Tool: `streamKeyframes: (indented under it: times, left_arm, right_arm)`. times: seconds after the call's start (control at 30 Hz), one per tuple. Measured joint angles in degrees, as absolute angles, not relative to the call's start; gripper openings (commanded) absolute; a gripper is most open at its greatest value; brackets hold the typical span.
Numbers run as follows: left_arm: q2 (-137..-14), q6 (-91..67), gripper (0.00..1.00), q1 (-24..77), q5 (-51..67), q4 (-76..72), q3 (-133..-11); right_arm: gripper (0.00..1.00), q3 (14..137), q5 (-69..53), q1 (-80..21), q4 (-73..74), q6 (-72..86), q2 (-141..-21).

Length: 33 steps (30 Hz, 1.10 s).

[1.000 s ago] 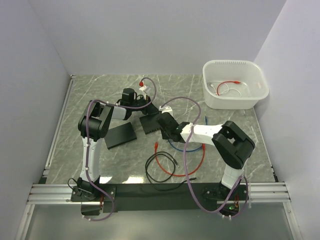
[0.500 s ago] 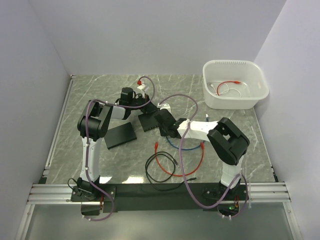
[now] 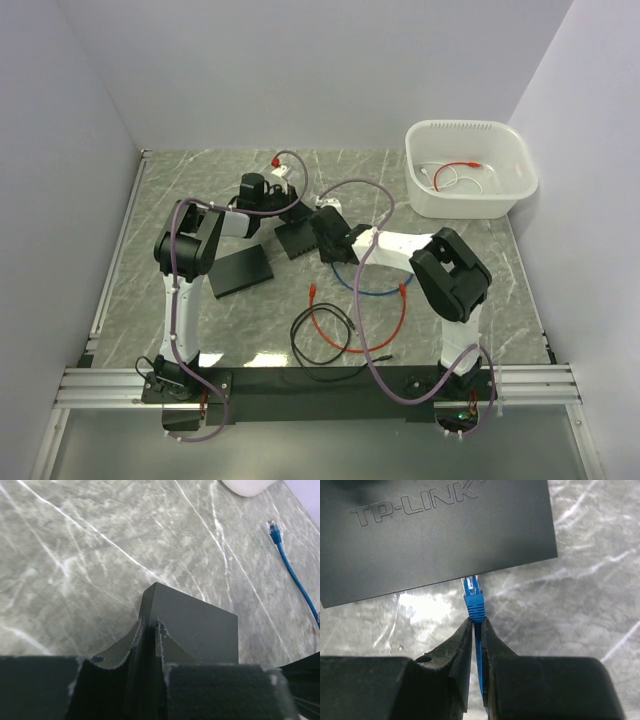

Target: Insert the plug into the switch port

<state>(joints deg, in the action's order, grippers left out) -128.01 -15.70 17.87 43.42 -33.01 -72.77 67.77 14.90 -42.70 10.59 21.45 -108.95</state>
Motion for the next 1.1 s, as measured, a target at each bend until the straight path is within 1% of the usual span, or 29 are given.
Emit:
streamKeyframes:
  times: [0.63, 1.1]
  left_arm:
    - [-128.0, -14.2, 0.01, 16.9, 38.9, -34.1, -73.1]
    - [-128.1, -13.7, 0.01, 16.3, 36.8, -34.2, -73.6]
  right_arm:
    - [0.01, 75.6, 12.9, -39.8, 13.1, 19.0, -114.2]
    - [0.04, 78.8, 8.4, -37.4, 13.0, 15.5, -116.5]
